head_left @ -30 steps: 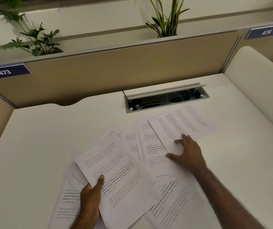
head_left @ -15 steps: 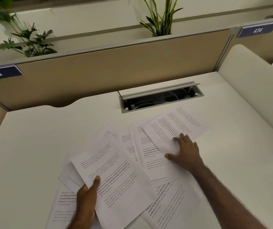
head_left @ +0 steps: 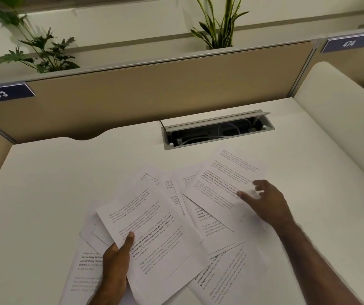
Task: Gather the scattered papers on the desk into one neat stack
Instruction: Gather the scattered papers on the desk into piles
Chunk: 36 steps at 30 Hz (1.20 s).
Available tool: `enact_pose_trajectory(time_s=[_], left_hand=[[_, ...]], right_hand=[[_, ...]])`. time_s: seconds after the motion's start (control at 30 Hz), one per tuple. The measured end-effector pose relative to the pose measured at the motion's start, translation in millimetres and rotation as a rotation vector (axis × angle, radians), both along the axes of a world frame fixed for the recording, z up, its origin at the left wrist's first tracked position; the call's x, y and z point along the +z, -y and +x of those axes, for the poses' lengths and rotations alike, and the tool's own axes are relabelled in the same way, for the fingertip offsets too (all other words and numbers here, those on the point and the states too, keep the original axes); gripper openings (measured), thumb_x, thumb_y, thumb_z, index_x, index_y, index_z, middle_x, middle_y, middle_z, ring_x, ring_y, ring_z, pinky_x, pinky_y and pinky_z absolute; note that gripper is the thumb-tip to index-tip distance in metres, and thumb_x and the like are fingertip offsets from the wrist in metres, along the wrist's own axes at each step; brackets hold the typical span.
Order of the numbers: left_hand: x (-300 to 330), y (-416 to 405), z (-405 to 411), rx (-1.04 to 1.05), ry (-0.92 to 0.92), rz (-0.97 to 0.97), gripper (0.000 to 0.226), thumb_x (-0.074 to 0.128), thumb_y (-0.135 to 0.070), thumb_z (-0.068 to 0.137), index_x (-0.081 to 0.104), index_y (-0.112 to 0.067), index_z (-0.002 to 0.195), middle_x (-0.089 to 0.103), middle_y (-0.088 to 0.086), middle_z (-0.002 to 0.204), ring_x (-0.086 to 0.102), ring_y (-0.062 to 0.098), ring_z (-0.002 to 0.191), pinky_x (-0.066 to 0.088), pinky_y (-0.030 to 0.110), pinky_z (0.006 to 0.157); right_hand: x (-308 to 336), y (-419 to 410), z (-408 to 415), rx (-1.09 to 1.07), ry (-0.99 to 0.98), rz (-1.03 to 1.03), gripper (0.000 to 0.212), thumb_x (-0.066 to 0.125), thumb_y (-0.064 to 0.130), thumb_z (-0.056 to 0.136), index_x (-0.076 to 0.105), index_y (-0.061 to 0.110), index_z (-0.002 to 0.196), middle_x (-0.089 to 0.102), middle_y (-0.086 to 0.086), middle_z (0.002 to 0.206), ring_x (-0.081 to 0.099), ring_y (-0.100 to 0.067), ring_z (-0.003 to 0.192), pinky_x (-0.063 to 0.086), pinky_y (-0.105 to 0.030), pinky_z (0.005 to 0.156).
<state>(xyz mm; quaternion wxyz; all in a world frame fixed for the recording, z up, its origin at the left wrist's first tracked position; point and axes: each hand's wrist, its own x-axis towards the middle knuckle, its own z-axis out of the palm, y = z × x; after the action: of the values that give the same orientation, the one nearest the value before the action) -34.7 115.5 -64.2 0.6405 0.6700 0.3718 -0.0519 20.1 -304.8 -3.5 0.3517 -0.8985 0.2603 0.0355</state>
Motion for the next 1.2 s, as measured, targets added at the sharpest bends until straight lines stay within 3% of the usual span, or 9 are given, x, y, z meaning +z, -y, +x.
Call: enact_pose_trajectory(time_s=[0.07, 0.13, 0.23, 0.4, 0.57, 0.67, 0.77, 0.97, 1.2], left_hand=[[-0.2, 0.6, -0.4, 0.0, 0.005, 0.0, 0.028, 0.072, -0.03, 0.097, 0.075, -0.015, 0.121, 0.079, 0.005, 0.111, 0.074, 0.033, 0.103, 0.058, 0.055, 0.098], [-0.4, 0.9, -0.7, 0.003, 0.009, -0.005, 0.029, 0.072, -0.03, 0.098, 0.075, -0.015, 0.122, 0.079, 0.005, 0.111, 0.074, 0.032, 0.104, 0.057, 0.054, 0.099], [-0.2, 1.0, -1.5, 0.01, 0.024, -0.016, 0.03, 0.072, -0.028, 0.098, 0.074, -0.014, 0.124, 0.079, 0.005, 0.112, 0.074, 0.03, 0.104, 0.056, 0.051, 0.1], [0.8, 1.1, -2.3, 0.022, 0.02, -0.028, 0.028, 0.073, -0.027, 0.097, 0.075, -0.013, 0.122, 0.08, 0.005, 0.11, 0.075, 0.031, 0.103, 0.057, 0.051, 0.099], [-0.2, 1.8, -2.8, 0.026, 0.023, -0.036, 0.026, 0.073, -0.028, 0.097, 0.076, -0.015, 0.12, 0.08, 0.004, 0.109, 0.076, 0.029, 0.1, 0.058, 0.051, 0.097], [1.9, 1.8, -3.4, 0.017, 0.009, -0.043, 0.017, 0.071, -0.028, 0.098, 0.076, -0.02, 0.113, 0.08, 0.002, 0.106, 0.076, 0.029, 0.098, 0.06, 0.049, 0.092], [4.4, 3.0, -4.3, 0.021, 0.018, -0.039, 0.019, 0.07, -0.027, 0.099, 0.076, -0.019, 0.116, 0.08, 0.002, 0.105, 0.076, 0.029, 0.097, 0.061, 0.046, 0.088], [4.8, 3.2, -3.5, 0.018, 0.004, -0.033, 0.019, 0.071, -0.029, 0.099, 0.076, -0.018, 0.114, 0.08, 0.004, 0.105, 0.076, 0.031, 0.097, 0.062, 0.049, 0.088], [3.0, 2.6, -4.0, 0.011, 0.002, -0.017, 0.014, 0.071, -0.03, 0.098, 0.076, -0.023, 0.109, 0.08, 0.001, 0.108, 0.076, 0.03, 0.099, 0.061, 0.049, 0.09]], right_hand=[[-2.6, -16.6, 5.3, -0.208, -0.1, -0.103, 0.11, 0.075, 0.089, 0.066, 0.061, 0.008, 0.139, 0.072, -0.014, 0.131, 0.068, -0.039, 0.124, 0.054, -0.049, 0.101], [-8.7, -33.2, 11.1, -0.239, -0.23, -0.243, 0.124, 0.067, 0.101, 0.056, 0.058, 0.004, 0.133, 0.066, -0.019, 0.131, 0.063, -0.043, 0.124, 0.053, -0.056, 0.1], [-17.4, -52.2, 20.8, -0.214, -0.341, -0.289, 0.123, 0.083, 0.089, 0.053, 0.049, 0.005, 0.137, 0.055, -0.019, 0.138, 0.056, -0.041, 0.129, 0.051, -0.057, 0.102], [-11.5, -54.0, 36.2, -0.282, -0.389, -0.104, 0.122, 0.102, 0.055, 0.056, 0.036, 0.008, 0.147, 0.052, -0.02, 0.147, 0.053, -0.042, 0.137, 0.046, -0.058, 0.11], [-8.1, -50.6, 36.4, -0.346, -0.242, 0.036, 0.1, 0.093, 0.022, 0.075, 0.033, 0.009, 0.154, 0.06, -0.019, 0.146, 0.054, -0.046, 0.138, 0.045, -0.055, 0.114], [-6.7, -43.6, 28.4, -0.303, -0.069, 0.017, 0.06, 0.076, 0.016, 0.089, 0.056, 0.008, 0.145, 0.072, -0.019, 0.135, 0.064, -0.045, 0.127, 0.051, -0.05, 0.109], [-3.4, -32.5, 20.9, -0.264, 0.069, 0.0, 0.03, 0.067, 0.013, 0.097, 0.073, 0.004, 0.125, 0.079, -0.02, 0.121, 0.071, -0.042, 0.111, 0.05, -0.036, 0.09], [10.9, -2.3, 17.4, -0.358, 0.196, 0.046, 0.027, 0.065, 0.017, 0.101, 0.073, 0.004, 0.123, 0.076, -0.025, 0.123, 0.07, -0.047, 0.113, 0.054, -0.048, 0.099], [19.1, 13.4, 11.2, -0.179, 0.183, 0.155, 0.028, 0.066, 0.024, 0.103, 0.069, 0.011, 0.127, 0.073, -0.007, 0.117, 0.068, -0.032, 0.1, 0.047, -0.036, 0.084]])
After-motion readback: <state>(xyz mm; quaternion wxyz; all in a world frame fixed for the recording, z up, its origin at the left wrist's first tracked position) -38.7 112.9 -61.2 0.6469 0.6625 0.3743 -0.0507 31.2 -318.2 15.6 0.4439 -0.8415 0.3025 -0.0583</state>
